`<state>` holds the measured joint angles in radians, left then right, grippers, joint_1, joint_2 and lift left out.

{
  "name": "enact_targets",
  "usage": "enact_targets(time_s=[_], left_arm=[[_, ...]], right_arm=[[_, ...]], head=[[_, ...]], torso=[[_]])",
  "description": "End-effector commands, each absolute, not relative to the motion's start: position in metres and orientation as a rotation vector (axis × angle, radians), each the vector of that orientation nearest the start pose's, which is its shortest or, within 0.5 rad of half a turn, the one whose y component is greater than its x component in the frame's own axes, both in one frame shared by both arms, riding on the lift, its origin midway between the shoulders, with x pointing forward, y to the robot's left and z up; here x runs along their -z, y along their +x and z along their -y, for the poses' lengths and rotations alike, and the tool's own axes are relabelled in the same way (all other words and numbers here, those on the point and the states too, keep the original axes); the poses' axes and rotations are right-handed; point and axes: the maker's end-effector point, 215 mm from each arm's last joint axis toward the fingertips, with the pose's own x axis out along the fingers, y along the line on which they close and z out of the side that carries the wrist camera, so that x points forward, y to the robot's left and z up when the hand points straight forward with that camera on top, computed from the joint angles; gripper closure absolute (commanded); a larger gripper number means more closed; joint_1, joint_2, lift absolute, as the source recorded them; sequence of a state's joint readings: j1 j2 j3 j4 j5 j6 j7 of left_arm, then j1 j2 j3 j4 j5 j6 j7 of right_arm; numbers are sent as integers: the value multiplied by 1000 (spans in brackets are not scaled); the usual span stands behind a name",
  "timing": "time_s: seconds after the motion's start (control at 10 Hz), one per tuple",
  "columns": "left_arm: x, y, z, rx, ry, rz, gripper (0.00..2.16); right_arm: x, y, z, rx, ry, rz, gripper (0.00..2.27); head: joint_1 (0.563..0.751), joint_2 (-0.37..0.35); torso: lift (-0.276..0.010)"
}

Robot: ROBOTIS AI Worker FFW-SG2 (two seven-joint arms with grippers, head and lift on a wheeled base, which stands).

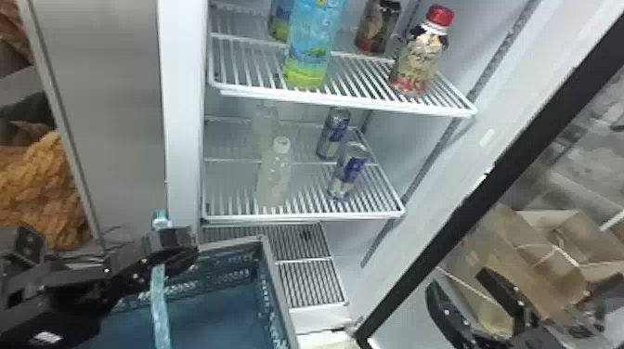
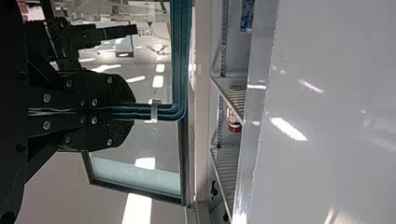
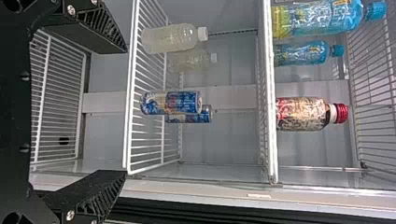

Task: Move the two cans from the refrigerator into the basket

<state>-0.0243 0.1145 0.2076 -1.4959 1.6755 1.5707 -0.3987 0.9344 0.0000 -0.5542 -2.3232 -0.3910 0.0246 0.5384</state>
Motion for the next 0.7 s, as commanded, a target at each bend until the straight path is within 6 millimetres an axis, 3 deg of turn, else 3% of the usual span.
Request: enact_targets(time_s=[0.0, 0.6], left_arm=[[263, 356, -48, 1321, -1564, -827, 1199], [269, 361, -50, 1297, -1541, -833, 1199]], right_arm=[[303, 296, 365, -141, 10, -118, 114], [302, 301, 369, -132, 20, -98, 114]], head=[[695, -350], [695, -350]], torso=[[-218], [-218]])
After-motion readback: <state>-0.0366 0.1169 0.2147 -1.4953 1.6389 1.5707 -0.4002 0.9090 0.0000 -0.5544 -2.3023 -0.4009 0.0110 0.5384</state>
